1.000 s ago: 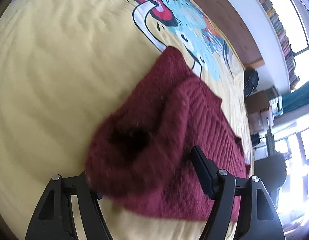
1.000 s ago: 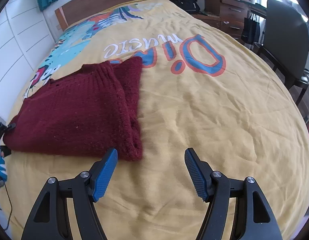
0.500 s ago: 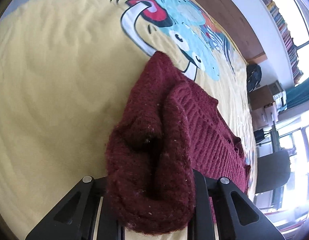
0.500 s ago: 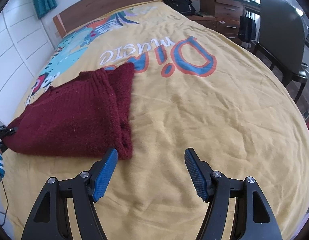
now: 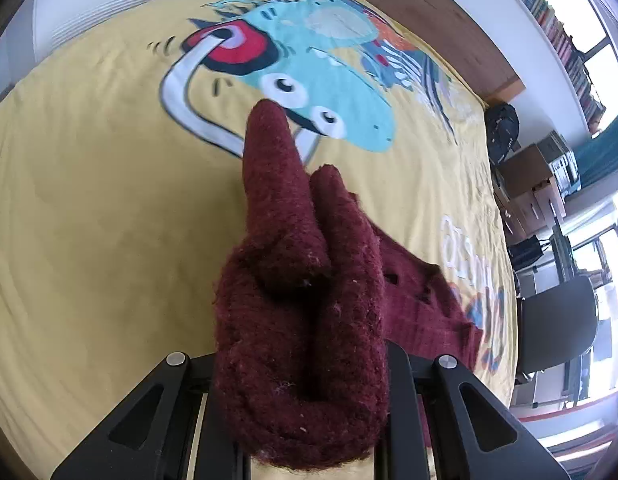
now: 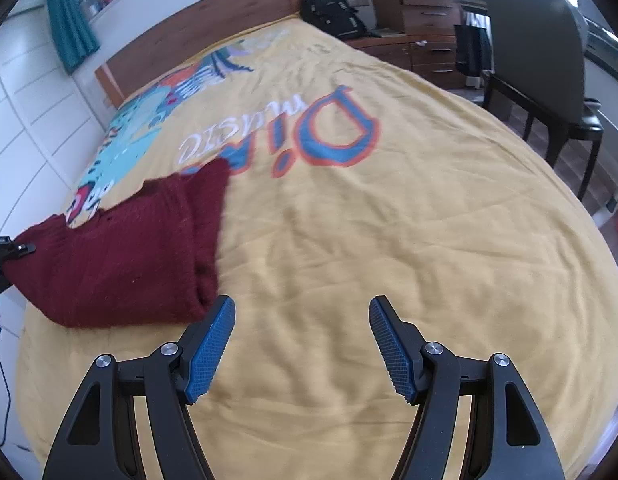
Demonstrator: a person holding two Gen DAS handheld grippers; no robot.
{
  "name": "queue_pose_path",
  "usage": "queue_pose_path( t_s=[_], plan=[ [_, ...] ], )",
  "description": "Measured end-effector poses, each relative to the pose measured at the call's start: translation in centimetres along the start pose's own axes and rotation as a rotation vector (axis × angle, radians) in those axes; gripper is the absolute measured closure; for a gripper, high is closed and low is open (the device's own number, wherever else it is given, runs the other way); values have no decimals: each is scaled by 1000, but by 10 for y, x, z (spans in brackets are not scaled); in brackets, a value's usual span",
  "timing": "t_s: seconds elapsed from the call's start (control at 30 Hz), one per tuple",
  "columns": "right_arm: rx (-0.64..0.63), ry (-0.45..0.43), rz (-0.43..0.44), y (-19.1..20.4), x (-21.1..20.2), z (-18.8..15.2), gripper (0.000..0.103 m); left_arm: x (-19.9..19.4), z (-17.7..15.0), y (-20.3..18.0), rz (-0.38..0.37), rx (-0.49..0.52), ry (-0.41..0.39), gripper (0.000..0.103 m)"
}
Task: Fold small clothes
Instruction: 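Lift the held side with the left gripper and fold it over the sweater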
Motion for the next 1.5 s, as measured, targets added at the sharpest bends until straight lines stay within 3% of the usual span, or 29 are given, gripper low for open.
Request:
queue_pose_path(
  t_s=[0.37,0.53,0.7,0.9,1.07,1.5],
  plan=[
    [126,-49,-43,-90,-36,-6,32,19,-29,-119,-91,44,41,89],
    [182,-56,-73,-130,-49,-20,32,44,-66,-191,-142,149,81,89],
    [218,-49,-90,-154,-55,-36,32,78,-131,-241,-145,298,154,89],
    [250,-47,-96,-174,-59,-50,32,110,-195,-249,-61,434,206,89],
    [272,-46,-97,-185,-58,-57,32,106,-206,-257,-31,507,163,89],
    [287,-37,-102,-192,-58,-67,32,122,-255,-254,40,610,176,88]
  ],
)
Point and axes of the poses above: each gripper's, at about its wrist camera, not at the fingertips, and x roughly the way its jaws point, y to its left, z to its top, the point moved 8 cm from there along x, roughly the way its jaws point, and after that the axes turned 5 degrees about -y, right-handed, at the moved point
